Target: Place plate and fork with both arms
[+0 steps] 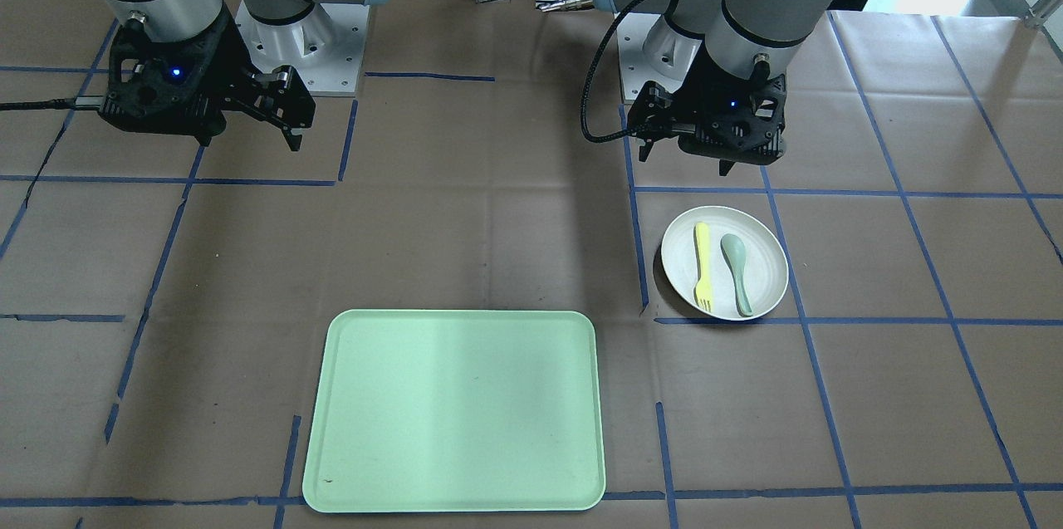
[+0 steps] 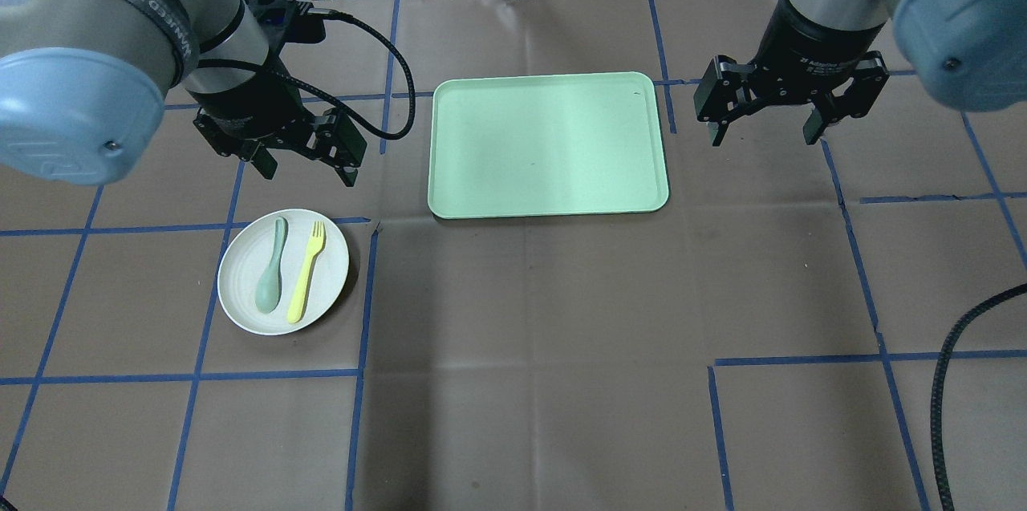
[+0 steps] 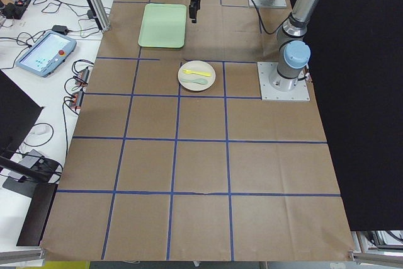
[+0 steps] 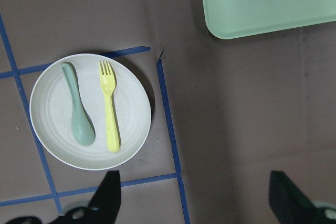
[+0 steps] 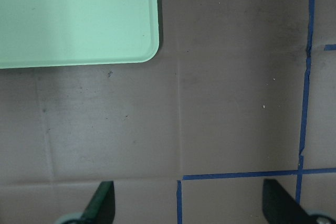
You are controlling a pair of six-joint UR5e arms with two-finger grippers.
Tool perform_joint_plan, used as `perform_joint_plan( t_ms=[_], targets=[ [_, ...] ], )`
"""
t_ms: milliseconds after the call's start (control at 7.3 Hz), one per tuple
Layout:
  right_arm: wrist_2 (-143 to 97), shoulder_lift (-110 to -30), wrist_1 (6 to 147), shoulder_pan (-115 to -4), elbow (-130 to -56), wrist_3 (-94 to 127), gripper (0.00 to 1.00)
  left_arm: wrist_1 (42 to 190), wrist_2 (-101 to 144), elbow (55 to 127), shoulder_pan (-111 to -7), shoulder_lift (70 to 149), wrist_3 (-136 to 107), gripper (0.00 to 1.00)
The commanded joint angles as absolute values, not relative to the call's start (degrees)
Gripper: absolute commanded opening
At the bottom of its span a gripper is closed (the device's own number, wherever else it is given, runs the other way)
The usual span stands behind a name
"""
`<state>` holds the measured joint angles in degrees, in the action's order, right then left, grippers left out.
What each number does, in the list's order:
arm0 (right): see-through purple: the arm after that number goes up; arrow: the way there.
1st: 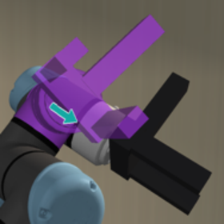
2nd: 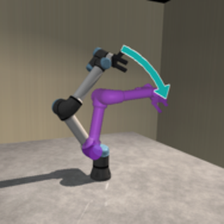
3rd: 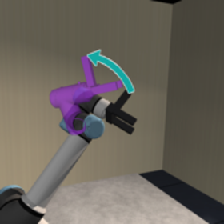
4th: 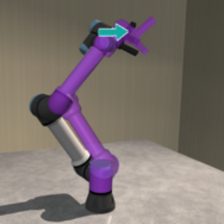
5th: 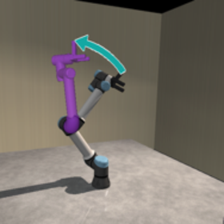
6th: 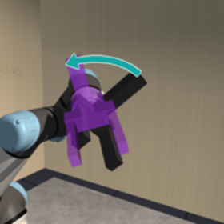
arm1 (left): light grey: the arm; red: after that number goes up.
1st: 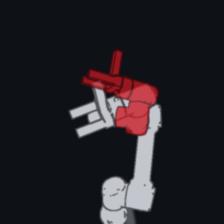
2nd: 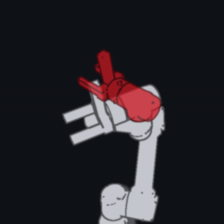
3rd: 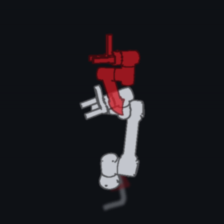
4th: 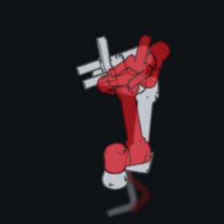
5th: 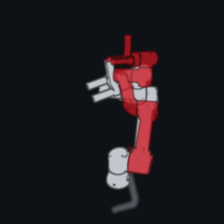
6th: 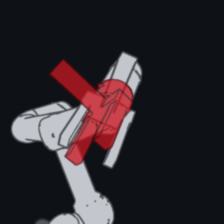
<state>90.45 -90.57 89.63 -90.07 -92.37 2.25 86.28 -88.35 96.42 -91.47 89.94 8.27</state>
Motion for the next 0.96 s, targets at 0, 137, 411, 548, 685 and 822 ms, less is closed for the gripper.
perform_joint_plan(
  t_ms=[0, 137, 411, 548, 685, 822],
  targets=[
    [90.44, -90.62, 89.56, -90.00, -92.37, 2.29, 1.00, 85.78, -88.33, 96.42, -91.32, 90.09, 8.18, 1.00],
    [90.44, -90.62, 89.56, -90.00, -92.37, 2.29, 1.00, 85.69, -88.33, 96.15, -91.32, 90.35, 8.17, 1.00],
    [90.44, -90.62, 89.65, -90.09, -92.37, 2.29, 1.00, 85.52, -89.03, 96.85, -91.32, 89.74, 8.87, 1.00],
    [90.44, -90.62, 89.65, -90.00, -92.37, 2.20, 1.00, 85.60, -89.03, 97.12, -90.71, 89.74, 9.05, 1.00],
    [90.44, -90.62, 89.65, -90.00, -92.37, 2.20, 1.00, 85.43, -88.95, 98.08, -88.96, 89.74, 9.14, 1.00],
    [90.44, -90.62, 89.65, -90.00, -92.37, 2.20, 1.00, 85.43, -88.86, 98.78, -87.90, 89.74, 9.14, 1.00]
  ],
)
